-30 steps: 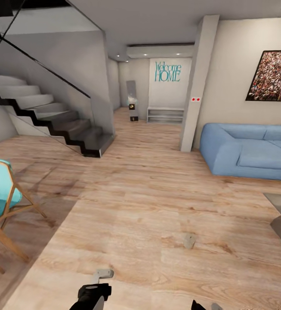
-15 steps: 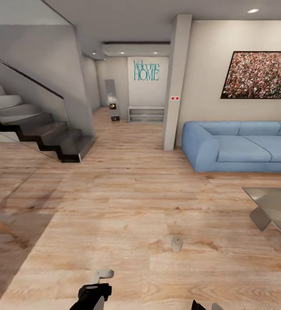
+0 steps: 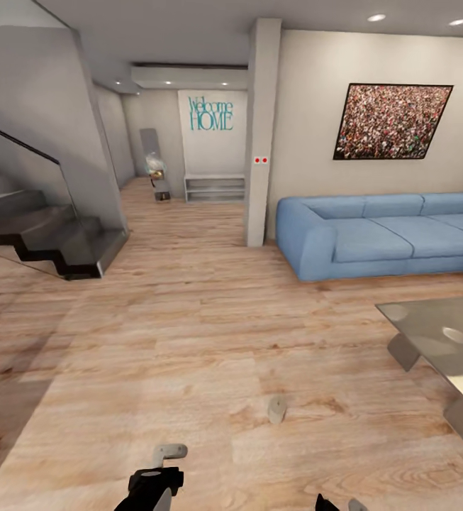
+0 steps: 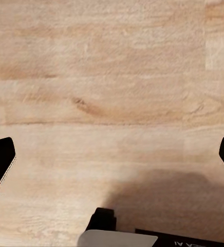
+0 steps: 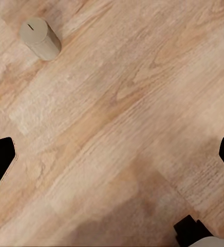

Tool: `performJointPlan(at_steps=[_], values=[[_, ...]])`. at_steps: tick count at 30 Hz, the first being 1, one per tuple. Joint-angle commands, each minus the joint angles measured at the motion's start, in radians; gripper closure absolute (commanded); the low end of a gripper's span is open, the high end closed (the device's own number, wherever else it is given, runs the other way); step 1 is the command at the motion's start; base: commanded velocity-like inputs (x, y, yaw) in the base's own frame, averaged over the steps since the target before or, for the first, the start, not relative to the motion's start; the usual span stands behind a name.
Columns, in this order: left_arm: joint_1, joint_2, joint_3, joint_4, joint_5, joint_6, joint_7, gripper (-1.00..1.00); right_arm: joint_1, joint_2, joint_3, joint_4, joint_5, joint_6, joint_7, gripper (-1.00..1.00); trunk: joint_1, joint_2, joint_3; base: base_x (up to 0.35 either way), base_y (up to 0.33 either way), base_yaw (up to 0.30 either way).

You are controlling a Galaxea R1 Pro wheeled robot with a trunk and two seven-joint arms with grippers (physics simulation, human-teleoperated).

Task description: Place each of the two pumpkins and all three candles from the living room inside a cabinet in the living room (use any cabinet), then make sure every cabinet is closed, and position the cauldron so it is next to a table in the living room.

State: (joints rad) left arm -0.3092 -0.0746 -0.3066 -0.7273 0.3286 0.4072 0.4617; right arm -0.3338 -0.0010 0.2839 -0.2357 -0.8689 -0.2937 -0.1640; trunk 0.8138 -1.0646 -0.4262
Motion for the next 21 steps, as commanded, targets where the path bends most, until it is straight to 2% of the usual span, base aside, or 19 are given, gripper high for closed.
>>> performJointPlan(at_steps=[1,9,21], values=[[-0.001,0.001,-0.005,-0.001,0.010,0.002,0.009,-1.00,-0.001,0.000,0.008,-0.001,-0.006,-0.004,-0.006,-1.00,0.000,-0.001,-0.001,0.246,0.196,-0.025],[-0.001,0.001,-0.005,-0.001,0.010,0.002,0.009,-1.00,-0.001,0.001,0.012,-0.001,-0.005,0.000,-0.006,-1.00,0.000,-0.001,-0.003,0.252,0.224,-0.004],[-0.001,0.001,-0.005,-0.001,0.010,0.001,0.009,-1.00,-0.001,0.001,0.012,-0.001,-0.004,-0.002,-0.006,-1.00,0.000,-0.001,-0.016,0.282,0.114,0.000]])
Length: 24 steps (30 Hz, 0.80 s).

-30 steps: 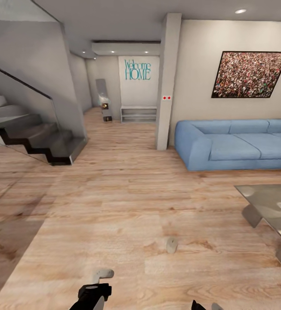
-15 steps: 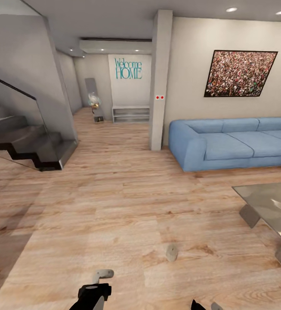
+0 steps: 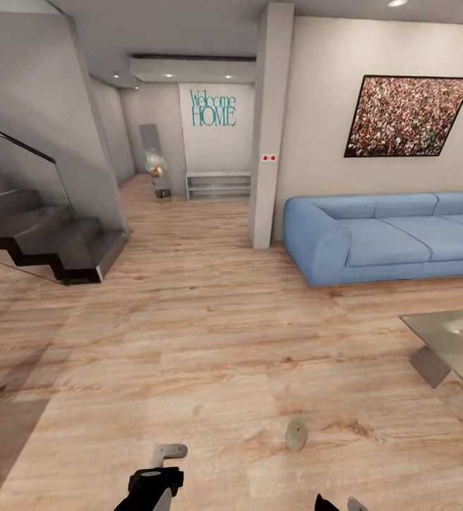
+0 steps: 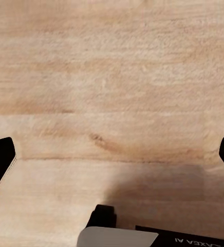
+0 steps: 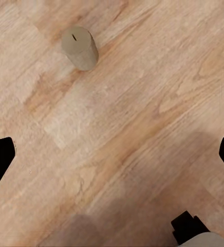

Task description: Place each of the two pumpkins and all three candles from the living room inside a cabinet in the living room (use any cabinet), then make sure every cabinet is closed, and position the cauldron so it is next to a table in the living room.

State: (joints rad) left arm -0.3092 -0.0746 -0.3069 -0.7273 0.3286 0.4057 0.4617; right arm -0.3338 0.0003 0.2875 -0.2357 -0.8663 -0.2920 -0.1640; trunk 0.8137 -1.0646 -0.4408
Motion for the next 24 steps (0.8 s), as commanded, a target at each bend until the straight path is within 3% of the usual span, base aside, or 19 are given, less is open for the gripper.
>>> performJointPlan(at_steps=[1,16,24], values=[[-0.001,0.001,-0.005,-0.001,0.010,0.002,0.009,-1.00,-0.001,0.000,0.009,-0.001,-0.007,-0.004,-0.006,-1.00,0.001,-0.001,-0.001,0.316,0.135,0.000],[-0.001,0.001,-0.005,-0.001,0.009,0.002,0.009,-1.00,-0.001,0.000,0.009,-0.001,-0.007,-0.002,-0.006,-1.00,0.001,-0.001,-0.009,0.317,0.116,0.000],[-0.001,0.001,-0.005,-0.001,0.009,0.002,0.009,-1.00,-0.001,0.000,0.009,-0.001,-0.007,-0.003,-0.006,-1.00,0.001,-0.001,-0.012,0.317,0.017,0.000]])
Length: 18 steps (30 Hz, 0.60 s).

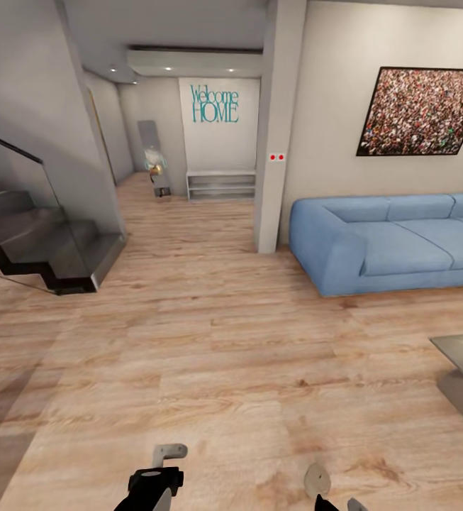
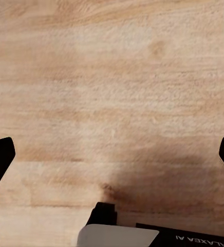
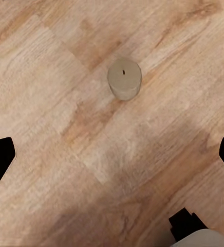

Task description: Place each of the two pumpkins and all three candles from the living room inside a cabinet in the living room (use any cabinet), then make sure every cabinet is closed, and position the cauldron so it is next to a table in the living room.

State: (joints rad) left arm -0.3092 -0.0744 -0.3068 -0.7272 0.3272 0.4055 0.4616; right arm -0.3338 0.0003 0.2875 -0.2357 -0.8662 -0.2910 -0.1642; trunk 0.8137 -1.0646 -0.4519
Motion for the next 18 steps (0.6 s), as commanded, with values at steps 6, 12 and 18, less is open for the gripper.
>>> performJointPlan(at_steps=[6,12,18], values=[[-0.001,0.001,-0.005,-0.001,0.010,0.003,0.009,-1.00,-0.001,0.000,0.009,-0.001,-0.007,-0.003,-0.006,-1.00,0.001,-0.001,-0.001,0.318,0.000,0.000],[-0.001,0.002,-0.005,-0.001,0.010,0.003,0.009,-1.00,-0.001,0.000,0.009,-0.001,-0.007,-0.003,-0.006,-1.00,0.001,-0.001,-0.001,0.309,-0.048,0.000],[-0.001,0.001,-0.005,-0.001,0.010,0.003,0.009,-1.00,-0.001,0.000,0.010,-0.001,-0.007,-0.003,-0.006,-1.00,0.001,-0.001,-0.001,0.251,-0.158,0.000]])
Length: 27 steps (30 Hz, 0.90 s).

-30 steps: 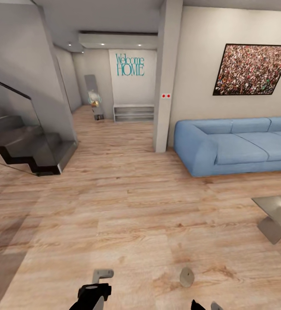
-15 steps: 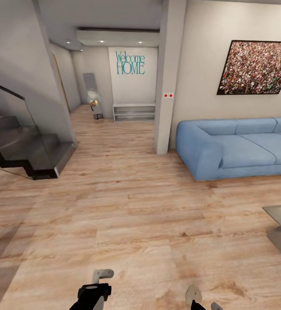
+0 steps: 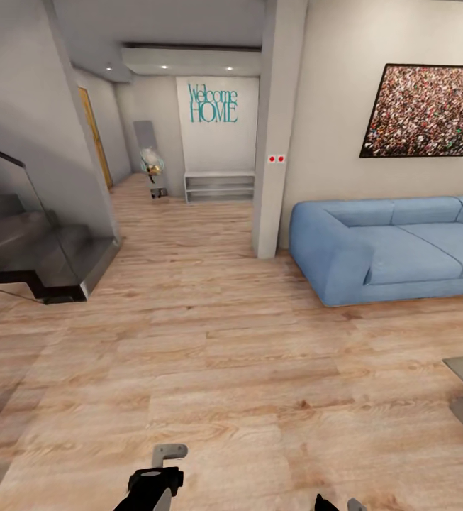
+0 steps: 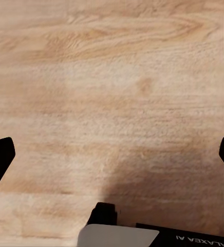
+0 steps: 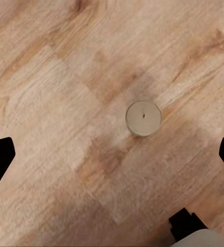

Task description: Place each of the two pumpkins and all three candles from the living room inside a cabinet in the living room (use any cabinet), then make sure every cabinet is closed, and position the cauldron so it is next to a table in the living room.

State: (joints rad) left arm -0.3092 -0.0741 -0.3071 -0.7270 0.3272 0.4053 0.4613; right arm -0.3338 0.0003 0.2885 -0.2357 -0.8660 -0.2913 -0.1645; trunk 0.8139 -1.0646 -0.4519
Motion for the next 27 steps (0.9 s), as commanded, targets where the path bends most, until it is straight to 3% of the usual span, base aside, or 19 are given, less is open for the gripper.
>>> performJointPlan(at_steps=[1,6,12,27], values=[[-0.001,0.001,-0.004,-0.002,0.010,0.003,0.010,-1.00,-0.001,0.000,0.009,-0.001,-0.007,-0.003,-0.006,-1.00,0.000,-0.001,-0.001,0.184,-0.243,0.000],[-0.001,0.000,-0.004,-0.002,0.006,0.003,0.010,-1.00,-0.001,0.000,0.009,-0.001,-0.006,-0.003,-0.006,-1.00,0.000,-0.001,-0.001,0.136,-0.166,0.000],[-0.001,0.000,-0.003,-0.002,-0.023,0.003,0.010,-1.00,-0.001,0.000,0.009,-0.001,-0.005,-0.003,-0.006,-1.00,0.000,-0.001,-0.001,0.096,-0.158,0.000],[-0.001,0.000,-0.004,0.000,-0.028,0.002,0.010,-1.00,-0.001,0.000,0.009,-0.001,-0.005,-0.003,-0.006,-1.00,0.000,-0.001,-0.001,0.107,-0.125,0.000]])
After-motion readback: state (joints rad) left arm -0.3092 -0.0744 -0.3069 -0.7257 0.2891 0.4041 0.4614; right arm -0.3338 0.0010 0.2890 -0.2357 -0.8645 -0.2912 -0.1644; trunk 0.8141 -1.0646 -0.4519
